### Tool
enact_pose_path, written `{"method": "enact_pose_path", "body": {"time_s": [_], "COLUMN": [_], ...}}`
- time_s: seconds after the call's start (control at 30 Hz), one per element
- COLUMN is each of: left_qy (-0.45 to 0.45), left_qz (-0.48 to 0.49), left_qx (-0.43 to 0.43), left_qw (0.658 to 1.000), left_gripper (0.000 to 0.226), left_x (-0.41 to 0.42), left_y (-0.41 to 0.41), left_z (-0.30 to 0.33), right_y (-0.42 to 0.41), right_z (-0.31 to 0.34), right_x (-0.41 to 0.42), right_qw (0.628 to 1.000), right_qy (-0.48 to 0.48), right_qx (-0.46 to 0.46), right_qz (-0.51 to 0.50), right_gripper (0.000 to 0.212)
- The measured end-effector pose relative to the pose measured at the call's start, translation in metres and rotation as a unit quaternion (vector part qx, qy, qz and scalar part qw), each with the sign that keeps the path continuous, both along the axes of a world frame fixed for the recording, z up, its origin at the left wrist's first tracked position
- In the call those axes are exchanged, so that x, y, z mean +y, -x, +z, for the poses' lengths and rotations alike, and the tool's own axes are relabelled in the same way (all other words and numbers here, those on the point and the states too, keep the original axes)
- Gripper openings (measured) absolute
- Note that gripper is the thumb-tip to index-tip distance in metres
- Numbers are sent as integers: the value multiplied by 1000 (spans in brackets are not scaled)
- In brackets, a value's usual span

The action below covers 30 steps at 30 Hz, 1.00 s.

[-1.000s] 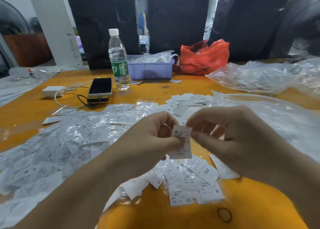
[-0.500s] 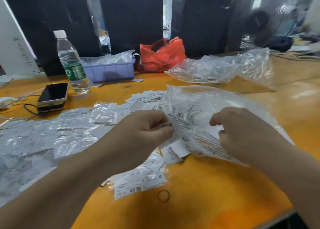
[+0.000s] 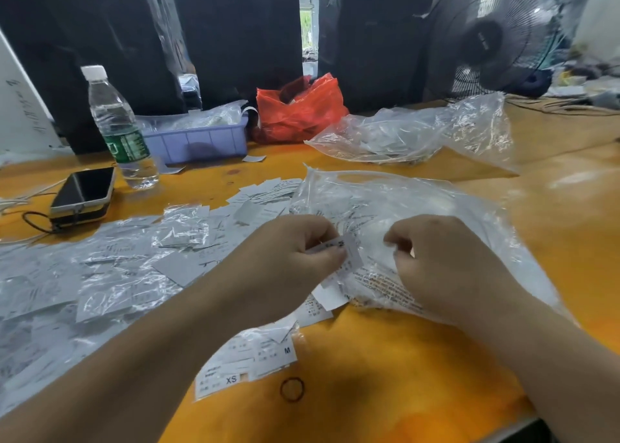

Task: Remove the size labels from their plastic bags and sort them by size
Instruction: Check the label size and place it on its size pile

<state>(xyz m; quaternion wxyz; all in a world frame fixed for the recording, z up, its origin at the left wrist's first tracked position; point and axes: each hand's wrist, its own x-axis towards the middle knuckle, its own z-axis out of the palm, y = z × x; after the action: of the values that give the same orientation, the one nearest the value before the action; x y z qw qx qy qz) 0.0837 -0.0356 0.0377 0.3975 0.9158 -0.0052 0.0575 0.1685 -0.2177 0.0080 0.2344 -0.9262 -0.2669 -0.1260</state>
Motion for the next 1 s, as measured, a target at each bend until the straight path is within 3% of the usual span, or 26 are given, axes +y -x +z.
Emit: {"method": "enact_pose_path", "body": {"time_s": [0.2,0.4,0.5,0.6,0.8,1.0], "left_qy": [-7,-10,52,128,216,256], "left_qz": [47,96,125,140,144,119], "left_qx": [-2,-22,-38,-54,-96,-53], "left_qw": [999,995,990,980,961,958], "left_gripper": [21,17,12,23,15,30], "left_x": [22,59,82,100,109,99], "left_y": [5,28,43,56,66,67], "left_z": [10,9,0,-11,-7,-9], "right_y": [13,29,30,30,30,31], "right_z": [24,52,54,55,48,33], "right_x": [11,57,88,116,146,136], "right_qw": [978,920,905,883,799,722], "right_qy": [-200,-336,-329,-313,-312,-318], "right_qx": [-10,111,165,243,390,485], "right_qz": [61,171,212,250,335,379], "right_gripper": [18,21,27,32,36,34]}}
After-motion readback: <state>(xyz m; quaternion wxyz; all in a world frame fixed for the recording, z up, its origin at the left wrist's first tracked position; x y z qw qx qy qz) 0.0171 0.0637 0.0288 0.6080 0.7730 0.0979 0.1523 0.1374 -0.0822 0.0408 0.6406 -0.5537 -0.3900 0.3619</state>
